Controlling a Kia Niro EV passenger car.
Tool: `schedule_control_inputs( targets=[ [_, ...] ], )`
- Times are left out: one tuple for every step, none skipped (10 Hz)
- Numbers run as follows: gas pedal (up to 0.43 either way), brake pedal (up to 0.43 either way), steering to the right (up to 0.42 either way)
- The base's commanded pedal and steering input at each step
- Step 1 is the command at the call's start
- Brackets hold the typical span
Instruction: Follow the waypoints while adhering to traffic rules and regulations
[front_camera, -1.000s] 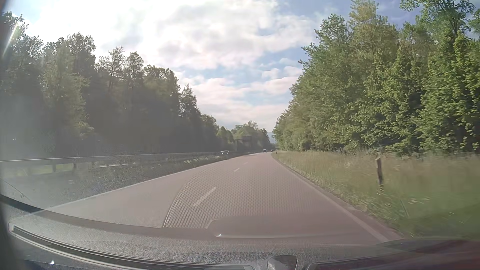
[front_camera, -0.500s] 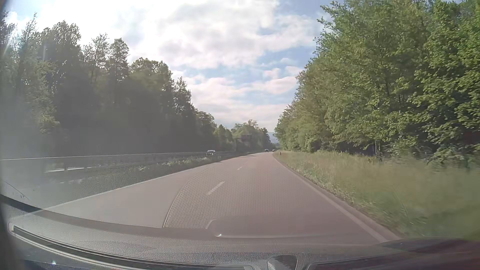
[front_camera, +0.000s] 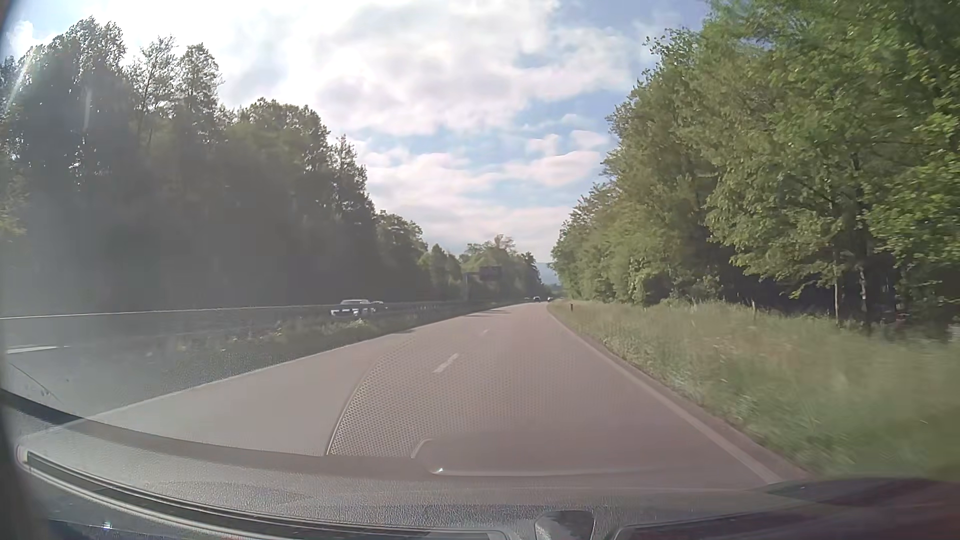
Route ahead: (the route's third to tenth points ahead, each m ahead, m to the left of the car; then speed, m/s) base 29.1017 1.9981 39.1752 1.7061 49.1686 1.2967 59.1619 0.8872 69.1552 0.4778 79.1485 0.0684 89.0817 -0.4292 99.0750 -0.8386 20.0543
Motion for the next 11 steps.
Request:
schedule_control_inputs(
  targets=[
    [0.138,0.000,0.001],
    [0.138,0.000,0.001],
    [0.150,0.000,0.001],
    [0.150,0.000,0.001],
    [0.150,0.000,0.001],
    [0.150,0.000,0.001],
    [0.150,0.000,0.002],
    [0.150,0.000,0.002],
    [0.150,0.000,0.002],
    [0.150,0.000,0.002],
    [0.150,0.000,0.002]
  ],
)
